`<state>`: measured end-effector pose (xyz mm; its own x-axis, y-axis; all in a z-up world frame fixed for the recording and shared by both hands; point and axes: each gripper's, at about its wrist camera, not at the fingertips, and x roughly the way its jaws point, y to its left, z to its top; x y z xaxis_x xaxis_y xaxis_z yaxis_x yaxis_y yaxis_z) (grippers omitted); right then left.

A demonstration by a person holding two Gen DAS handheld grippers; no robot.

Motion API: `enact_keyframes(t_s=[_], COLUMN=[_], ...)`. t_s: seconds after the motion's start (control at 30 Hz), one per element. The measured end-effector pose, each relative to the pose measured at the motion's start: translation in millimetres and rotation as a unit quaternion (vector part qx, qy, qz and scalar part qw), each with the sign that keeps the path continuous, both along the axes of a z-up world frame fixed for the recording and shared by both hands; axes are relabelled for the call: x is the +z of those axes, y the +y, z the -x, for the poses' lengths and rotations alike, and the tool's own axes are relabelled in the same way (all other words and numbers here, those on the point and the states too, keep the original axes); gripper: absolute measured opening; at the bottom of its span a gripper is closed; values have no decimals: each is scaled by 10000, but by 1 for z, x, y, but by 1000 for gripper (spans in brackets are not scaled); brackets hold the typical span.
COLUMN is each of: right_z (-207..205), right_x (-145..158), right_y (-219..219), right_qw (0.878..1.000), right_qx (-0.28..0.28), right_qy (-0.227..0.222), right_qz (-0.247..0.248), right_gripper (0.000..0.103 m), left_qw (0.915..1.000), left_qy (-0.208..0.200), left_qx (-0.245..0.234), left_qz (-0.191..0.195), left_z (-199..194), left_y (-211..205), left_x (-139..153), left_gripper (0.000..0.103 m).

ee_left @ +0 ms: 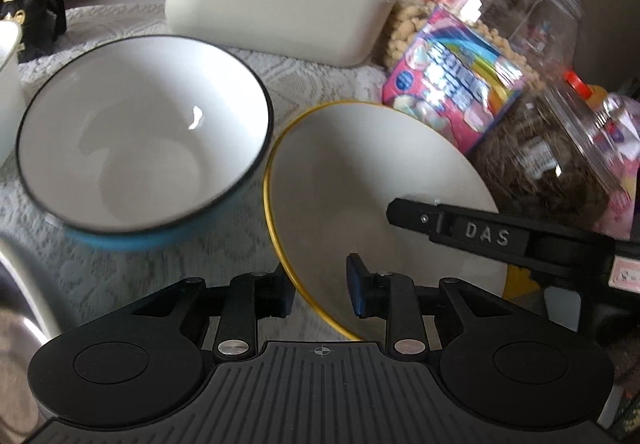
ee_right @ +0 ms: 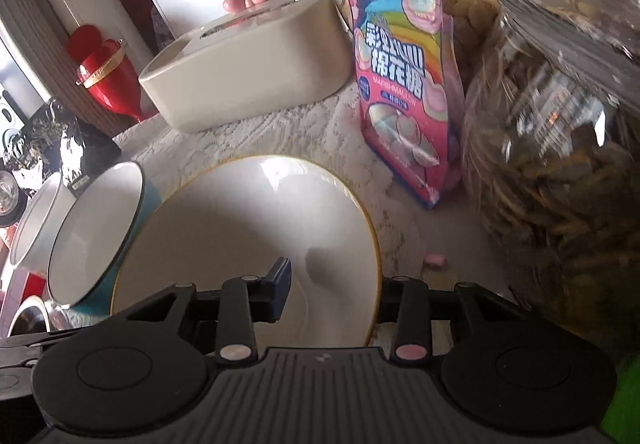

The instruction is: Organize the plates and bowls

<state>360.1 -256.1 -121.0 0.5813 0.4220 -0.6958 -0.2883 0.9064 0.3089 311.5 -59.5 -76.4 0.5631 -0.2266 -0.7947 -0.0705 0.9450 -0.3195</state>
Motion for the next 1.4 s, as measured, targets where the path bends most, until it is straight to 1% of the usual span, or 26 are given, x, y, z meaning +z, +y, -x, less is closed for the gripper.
enact_keyframes(t_s=[0.1, 0.27, 0.37, 0.53, 0.63, 0.8, 0.93, 0.97, 1.0, 1.17, 1.3, 1.4], right_z=[13, 43, 58, 75, 84, 90, 86, 84, 81, 72, 76, 83], right_x=[2, 8, 6, 2, 4, 10, 8, 7, 5, 4, 6, 6], right_y=[2, 8, 12, 18, 23, 28, 25, 24, 21, 12, 10, 6], right_qw=[10000, 9996, 9994, 9991, 9985, 9979, 9983, 9985, 9988, 9993, 9983, 9982], right_qx=[-6, 194, 261, 343, 431, 529, 470, 419, 365, 300, 441, 487], right_qy=[-10, -166, -127, 14, 13, -18, 25, 48, 75, 215, 321, 303], right_qz=[68, 104, 166, 238, 333, 384, 342, 352, 327, -53, -192, -197], right_gripper=[38, 38, 38, 38, 38, 38, 38, 38, 38, 38, 38, 38], left_qw=[9999, 9996, 9995, 9990, 9984, 9967, 9959, 9960, 9962, 9976, 9988, 9991], left_qy=[56, 184, 183, 197, 224, 213, 142, 132, 138, 204, 216, 243], left_qx=[-130, -193, -226, -274, -230, -144, -81, -36, 18, 128, 198, 149], left_qz=[-24, 102, 86, 278, 465, 773, 886, 887, 863, 642, 380, 317], left_z=[15, 44, 63, 88, 97, 101, 104, 103, 102, 91, 88, 90], left_y=[2, 10, 10, 19, 27, 37, 43, 43, 43, 38, 32, 29], left_x=[-1, 1, 5, 7, 6, 8, 13, 14, 14, 14, 14, 15], left_gripper=[29, 30, 31, 32, 32, 31, 32, 30, 29, 29, 31, 31])
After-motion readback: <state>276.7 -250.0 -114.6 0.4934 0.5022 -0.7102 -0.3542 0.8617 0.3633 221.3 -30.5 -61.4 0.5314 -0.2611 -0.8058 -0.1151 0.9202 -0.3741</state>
